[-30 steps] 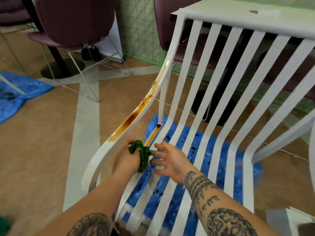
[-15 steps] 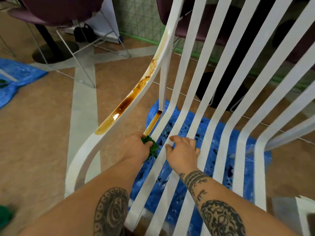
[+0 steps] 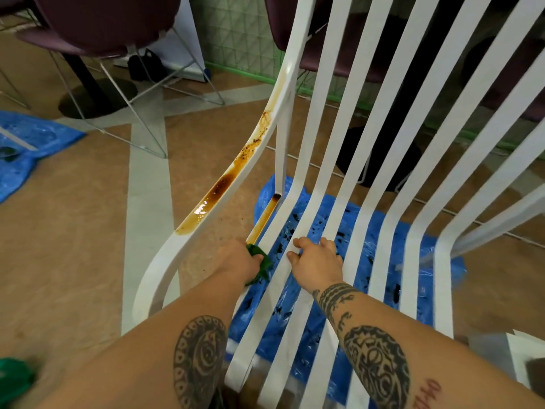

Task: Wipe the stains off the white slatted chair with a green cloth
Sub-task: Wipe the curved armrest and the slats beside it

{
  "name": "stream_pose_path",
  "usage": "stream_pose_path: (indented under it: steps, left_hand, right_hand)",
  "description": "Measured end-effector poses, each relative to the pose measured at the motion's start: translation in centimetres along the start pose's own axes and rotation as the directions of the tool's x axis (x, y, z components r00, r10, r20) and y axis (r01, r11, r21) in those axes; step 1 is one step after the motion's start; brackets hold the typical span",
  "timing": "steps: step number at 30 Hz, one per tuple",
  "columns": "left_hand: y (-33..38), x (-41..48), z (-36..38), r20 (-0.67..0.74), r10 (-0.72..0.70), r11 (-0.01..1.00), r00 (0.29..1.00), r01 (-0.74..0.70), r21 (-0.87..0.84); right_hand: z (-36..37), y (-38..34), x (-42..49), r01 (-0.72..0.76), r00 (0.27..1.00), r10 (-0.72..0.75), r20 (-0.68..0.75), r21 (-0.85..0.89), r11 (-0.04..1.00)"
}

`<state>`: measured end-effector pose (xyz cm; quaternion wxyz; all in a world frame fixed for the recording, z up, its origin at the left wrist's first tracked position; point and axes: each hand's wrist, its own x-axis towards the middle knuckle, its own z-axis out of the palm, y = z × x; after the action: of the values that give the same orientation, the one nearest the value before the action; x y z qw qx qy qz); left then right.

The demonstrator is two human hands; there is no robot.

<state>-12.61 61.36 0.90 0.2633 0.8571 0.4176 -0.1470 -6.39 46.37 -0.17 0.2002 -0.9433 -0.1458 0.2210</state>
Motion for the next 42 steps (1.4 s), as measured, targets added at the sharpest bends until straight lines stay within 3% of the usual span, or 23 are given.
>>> stream_pose_path:
  steps: [3, 8, 10, 14, 16, 22, 25, 32, 34, 39, 42]
  left_hand:
    - [-2.3, -1.7, -0.4, 0.022, -0.064, 0.998, 0.998, 0.064, -0.014]
    - [-5.0, -4.2, -0.7, 0.064, -0.094, 0.995, 0.994, 0.092, 0.035]
    - [-5.4, -4.9, -0.6, 0.026, -0.044, 0.994, 0.999, 0.041, 0.097]
    - [-6.1, -6.5, -0.2, -0.072, 0.088, 0.989, 0.994, -0.078, 0.126]
    - [-6.3, -7.0, -0.2, -0.036, 0.111, 0.98, 0.993, -0.103, 0.171]
    - [-5.6, -7.4, -1.3, 0.133, -0.002, 0.911, 0.991, -0.053, 0.41]
    - [-5.1, -7.9, -1.8, 0.207, -0.064, 0.85, 0.976, -0.056, 0.524]
    - [-6.2, -8.8, -1.0, 0.245, -0.062, 0.574, 0.968, -0.166, 0.802]
    - [-6.7, -8.5, -0.7, 0.21, -0.029, 0.618, 0.977, -0.148, 0.772]
    - [-6.3, -6.9, 0.6, 0.058, 0.055, 0.835, 0.997, -0.078, 0.545]
    - [-5.1, -5.9, 0.9, 0.027, 0.06, 0.89, 0.998, -0.065, 0.452]
  right_hand:
    - [-0.4, 0.1, -0.8, 0.032, 0.995, -0.026, 0.093, -0.059, 0.998]
    - [-0.2, 0.2, -3.4, 0.082, 0.995, -0.078, 0.057, -0.075, 0.994]
    - [0.4, 0.4, -4.8, 0.114, 0.989, -0.106, 0.101, -0.083, 0.99]
    - [1.3, 1.0, -6.5, 0.22, 0.953, -0.15, 0.265, -0.258, 0.941]
    - [1.0, 1.2, -6.5, 0.232, 0.945, -0.151, 0.29, -0.271, 0.934]
    - [-0.4, 1.0, -5.9, 0.203, 0.908, -0.09, 0.41, -0.241, 0.949]
    - [-0.2, 1.1, -6.2, 0.232, 0.909, -0.112, 0.402, -0.262, 0.937]
    - [0.2, 1.1, -5.9, 0.246, 0.899, -0.103, 0.427, -0.295, 0.923]
    - [0.3, 1.2, -5.9, 0.25, 0.898, -0.105, 0.427, -0.299, 0.921]
    - [0.9, 1.2, -6.0, 0.251, 0.918, -0.117, 0.379, -0.327, 0.911]
    - [0.4, 1.2, -6.0, 0.263, 0.943, -0.147, 0.297, -0.401, 0.878]
